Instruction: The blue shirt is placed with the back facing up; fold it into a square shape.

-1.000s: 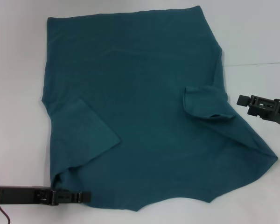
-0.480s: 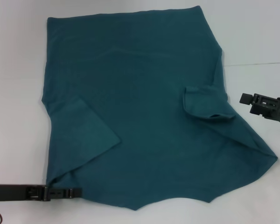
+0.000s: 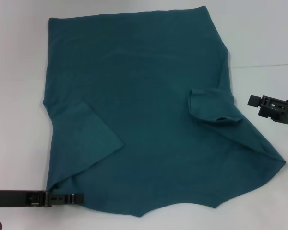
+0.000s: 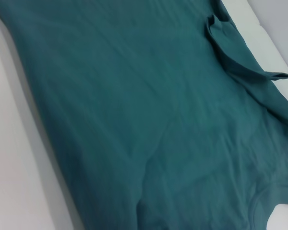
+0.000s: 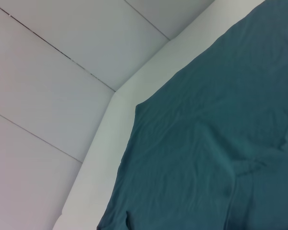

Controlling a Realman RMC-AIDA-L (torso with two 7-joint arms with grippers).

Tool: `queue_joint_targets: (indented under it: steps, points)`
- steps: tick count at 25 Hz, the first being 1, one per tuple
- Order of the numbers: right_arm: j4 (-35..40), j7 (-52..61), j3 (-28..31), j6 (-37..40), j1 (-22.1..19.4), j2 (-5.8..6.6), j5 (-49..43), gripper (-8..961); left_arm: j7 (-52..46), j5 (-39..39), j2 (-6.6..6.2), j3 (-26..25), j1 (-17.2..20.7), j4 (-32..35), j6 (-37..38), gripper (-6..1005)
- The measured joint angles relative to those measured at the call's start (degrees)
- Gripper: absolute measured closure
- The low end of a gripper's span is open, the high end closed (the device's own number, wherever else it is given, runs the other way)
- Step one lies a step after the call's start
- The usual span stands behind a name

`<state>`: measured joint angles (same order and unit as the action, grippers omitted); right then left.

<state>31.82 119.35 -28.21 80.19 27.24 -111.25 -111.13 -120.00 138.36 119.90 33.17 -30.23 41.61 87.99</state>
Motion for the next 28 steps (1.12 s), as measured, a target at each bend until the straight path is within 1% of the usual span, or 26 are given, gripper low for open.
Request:
queue_joint_targets:
  steps: [7,19,28]
  points:
    - [0.0,0.0,0.0,0.0,0.0,0.0,0.0,54,-1.5,0.0,0.04,-0.3,0.1,0.2,-0.4,124]
    - [0.0,0.0,0.6,0.0,0.0,0.1,0.0,54,-4.7,0.0,-0.26,-0.6,-0.1,0.3,-0.1,124]
    - [0.1,0.0,0.7,0.1,0.0,0.09,0.0,54,-7.4,-0.1,-0.21,0.1,-0.4,0.0,0.2,125]
